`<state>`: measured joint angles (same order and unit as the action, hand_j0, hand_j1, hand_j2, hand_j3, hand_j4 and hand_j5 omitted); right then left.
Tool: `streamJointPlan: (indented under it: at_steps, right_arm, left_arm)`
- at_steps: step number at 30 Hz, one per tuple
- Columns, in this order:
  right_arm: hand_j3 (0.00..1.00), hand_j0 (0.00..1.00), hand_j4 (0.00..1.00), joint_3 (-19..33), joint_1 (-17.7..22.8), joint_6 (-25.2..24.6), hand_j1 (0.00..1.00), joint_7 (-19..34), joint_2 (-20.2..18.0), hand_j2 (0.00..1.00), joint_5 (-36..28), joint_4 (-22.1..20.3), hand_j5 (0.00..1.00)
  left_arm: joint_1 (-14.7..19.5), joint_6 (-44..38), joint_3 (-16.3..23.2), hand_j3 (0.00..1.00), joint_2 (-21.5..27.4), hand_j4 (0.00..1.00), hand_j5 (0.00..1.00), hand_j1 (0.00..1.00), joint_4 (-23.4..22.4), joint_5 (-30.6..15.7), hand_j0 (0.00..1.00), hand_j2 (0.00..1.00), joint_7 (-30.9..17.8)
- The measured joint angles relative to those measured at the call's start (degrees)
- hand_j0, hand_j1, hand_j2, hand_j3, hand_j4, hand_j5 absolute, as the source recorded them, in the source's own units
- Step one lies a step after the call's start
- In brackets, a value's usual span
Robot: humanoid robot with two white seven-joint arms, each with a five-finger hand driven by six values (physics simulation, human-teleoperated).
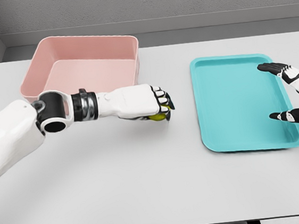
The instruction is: Put the tennis from the blue tray into the pink basket with both arms
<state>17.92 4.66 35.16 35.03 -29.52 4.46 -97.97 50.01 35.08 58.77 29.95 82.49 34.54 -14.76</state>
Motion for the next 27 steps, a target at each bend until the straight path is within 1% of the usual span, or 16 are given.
streamJointPlan:
  at_steps: [10, 18, 23, 27]
  right_arm:
    - [1.0, 1.0, 1.0, 0.0, 0.1, 0.0, 1.0, 0.0, 0.0, 1.0, 0.0, 0.0, 1.0]
    - [1.0, 1.0, 1.0, -0.1, 0.1, 0.0, 1.0, 0.0, 0.0, 1.0, 0.0, -0.1, 1.0]
    - [1.0, 1.0, 1.0, -0.1, 0.1, 0.0, 1.0, 0.0, 0.0, 1.0, 0.0, 0.0, 1.0]
    - [1.0, 1.0, 1.0, 0.0, 0.1, 0.0, 1.0, 0.0, 0.0, 1.0, 0.0, 0.0, 1.0]
  left_arm:
    - [4.1, 0.0, -0.1, 0.56, 0.5, 0.56, 0.56, 0.56, 0.0, -2.1, 0.56, 0.56, 0.0]
    - [6.4, 0.0, -1.0, 0.56, 2.8, 0.56, 0.56, 0.56, -0.6, -4.8, 0.56, 0.56, 0.0]
    - [6.5, 0.0, -2.8, 0.56, 4.2, 0.56, 0.56, 0.56, -2.6, -6.1, 0.56, 0.56, -0.1]
    - [7.2, 0.0, -4.3, 0.57, 5.0, 0.57, 0.57, 0.57, -6.0, -7.4, 0.57, 0.57, -0.1]
